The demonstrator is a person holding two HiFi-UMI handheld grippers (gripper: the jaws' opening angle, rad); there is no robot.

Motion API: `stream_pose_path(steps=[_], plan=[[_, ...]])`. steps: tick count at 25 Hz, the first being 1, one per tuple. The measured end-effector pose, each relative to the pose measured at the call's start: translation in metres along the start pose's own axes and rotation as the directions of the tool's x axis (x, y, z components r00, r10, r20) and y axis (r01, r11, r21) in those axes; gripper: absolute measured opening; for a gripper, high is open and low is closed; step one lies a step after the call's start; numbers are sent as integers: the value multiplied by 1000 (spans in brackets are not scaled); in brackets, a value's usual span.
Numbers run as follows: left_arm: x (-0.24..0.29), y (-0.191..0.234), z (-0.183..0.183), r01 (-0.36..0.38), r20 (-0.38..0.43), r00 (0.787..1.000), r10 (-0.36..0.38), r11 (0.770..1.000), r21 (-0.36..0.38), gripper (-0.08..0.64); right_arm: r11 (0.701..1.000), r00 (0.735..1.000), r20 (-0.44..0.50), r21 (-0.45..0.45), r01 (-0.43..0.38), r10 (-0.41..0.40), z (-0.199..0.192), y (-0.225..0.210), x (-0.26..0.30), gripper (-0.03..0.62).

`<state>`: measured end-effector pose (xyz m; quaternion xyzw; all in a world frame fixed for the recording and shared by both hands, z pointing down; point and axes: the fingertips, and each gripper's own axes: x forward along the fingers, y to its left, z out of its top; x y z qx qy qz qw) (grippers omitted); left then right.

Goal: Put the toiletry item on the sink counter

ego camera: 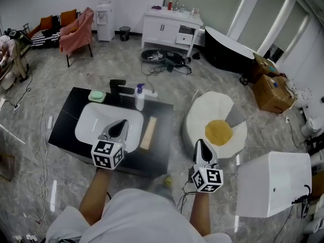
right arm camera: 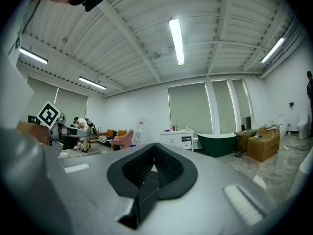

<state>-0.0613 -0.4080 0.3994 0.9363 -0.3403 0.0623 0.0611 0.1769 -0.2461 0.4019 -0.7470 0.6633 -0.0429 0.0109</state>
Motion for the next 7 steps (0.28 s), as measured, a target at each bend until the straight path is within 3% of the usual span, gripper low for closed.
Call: stream_pose_path(steps=[7], plan=[[1, 6, 0, 1, -16, 1000, -2, 1000, -4, -2, 1000, 1000, -9, 6, 0, 0, 0, 3, 3, 4]])
